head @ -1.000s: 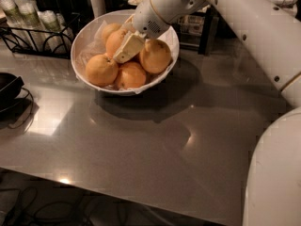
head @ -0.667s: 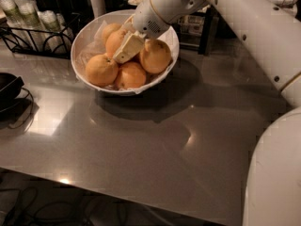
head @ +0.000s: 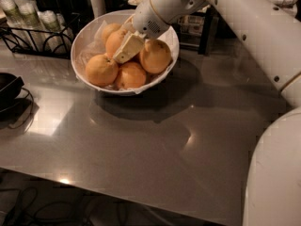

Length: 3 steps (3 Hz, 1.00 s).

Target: Pick orange from white bowl

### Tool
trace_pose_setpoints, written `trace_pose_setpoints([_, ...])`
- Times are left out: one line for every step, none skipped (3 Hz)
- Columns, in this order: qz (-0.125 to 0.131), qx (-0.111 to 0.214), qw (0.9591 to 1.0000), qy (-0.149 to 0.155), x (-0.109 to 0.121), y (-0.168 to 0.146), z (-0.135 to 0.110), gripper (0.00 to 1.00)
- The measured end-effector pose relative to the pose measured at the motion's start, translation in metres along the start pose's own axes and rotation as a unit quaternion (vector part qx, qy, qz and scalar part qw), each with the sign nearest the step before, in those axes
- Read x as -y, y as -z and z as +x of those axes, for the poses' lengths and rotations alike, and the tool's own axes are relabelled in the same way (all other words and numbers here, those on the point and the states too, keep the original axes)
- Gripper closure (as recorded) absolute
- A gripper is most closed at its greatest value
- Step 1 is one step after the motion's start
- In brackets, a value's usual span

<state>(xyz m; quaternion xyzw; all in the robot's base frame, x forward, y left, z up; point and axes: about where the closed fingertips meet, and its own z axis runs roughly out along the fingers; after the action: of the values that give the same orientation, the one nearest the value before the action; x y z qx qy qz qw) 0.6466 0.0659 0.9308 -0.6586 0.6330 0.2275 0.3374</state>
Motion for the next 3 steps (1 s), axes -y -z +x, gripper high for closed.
trace_pose_setpoints([-0.001, 0.008, 0.9999, 0.006, -0.002, 0.002, -0.004, 1.00])
trace_pose_setpoints([0.021, 0.039, 0.9987, 0.027, -0.012, 0.027, -0.024, 1.00])
trace_pose_setpoints([0.060, 0.073, 0.9947, 0.040, -0.020, 0.066, -0.038, 1.00])
